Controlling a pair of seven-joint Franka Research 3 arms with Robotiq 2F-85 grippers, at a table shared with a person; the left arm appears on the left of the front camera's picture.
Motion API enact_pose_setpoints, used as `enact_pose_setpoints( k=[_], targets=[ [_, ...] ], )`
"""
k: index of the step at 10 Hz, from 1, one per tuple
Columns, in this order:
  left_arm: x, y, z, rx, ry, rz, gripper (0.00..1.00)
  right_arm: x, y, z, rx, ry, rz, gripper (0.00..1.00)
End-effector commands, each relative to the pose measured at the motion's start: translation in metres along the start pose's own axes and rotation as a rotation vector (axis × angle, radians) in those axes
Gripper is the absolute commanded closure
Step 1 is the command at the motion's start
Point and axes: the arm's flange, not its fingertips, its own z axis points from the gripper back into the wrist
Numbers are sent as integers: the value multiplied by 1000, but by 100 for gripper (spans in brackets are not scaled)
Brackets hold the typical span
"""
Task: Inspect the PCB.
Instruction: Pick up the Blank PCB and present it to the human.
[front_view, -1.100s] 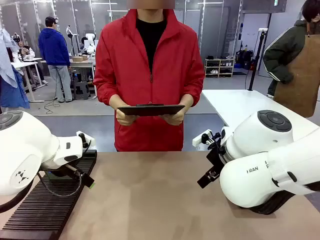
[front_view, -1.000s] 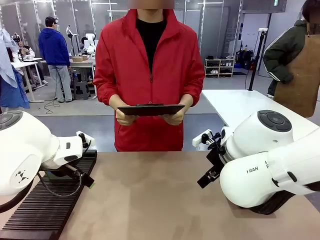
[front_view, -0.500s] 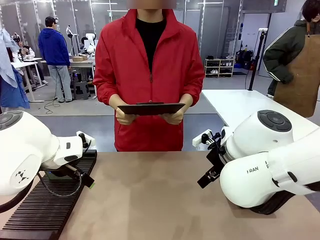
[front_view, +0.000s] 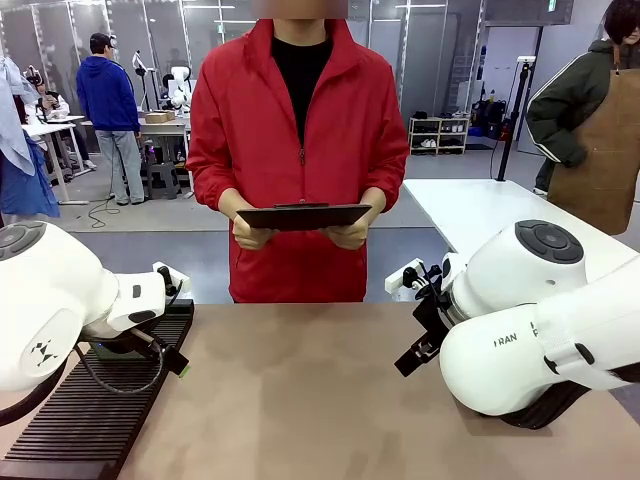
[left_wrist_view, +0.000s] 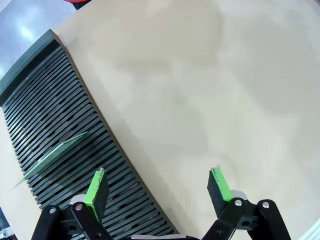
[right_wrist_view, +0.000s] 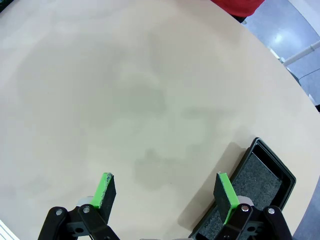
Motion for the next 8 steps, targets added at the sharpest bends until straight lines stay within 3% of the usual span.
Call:
enact_pose_setpoints(
  k=[1, 3, 5, 6, 8],
  targets=[
    [0, 0, 0, 0, 0, 1, 0, 0, 0, 0, 1, 0, -2, 0],
    [10, 9, 21, 27, 15, -10, 0, 8, -10, 16, 10, 14, -4, 0],
    [25, 22, 61, -51, 27, 68, 0, 23, -30, 50, 114, 50, -85, 0],
    [27, 35, 82, -121, 32, 125, 0, 26, -47, 69, 211, 34, -150, 0],
    [11, 68, 122, -382, -26, 300, 0, 9, -81, 103, 429, 4, -309, 0]
  ],
)
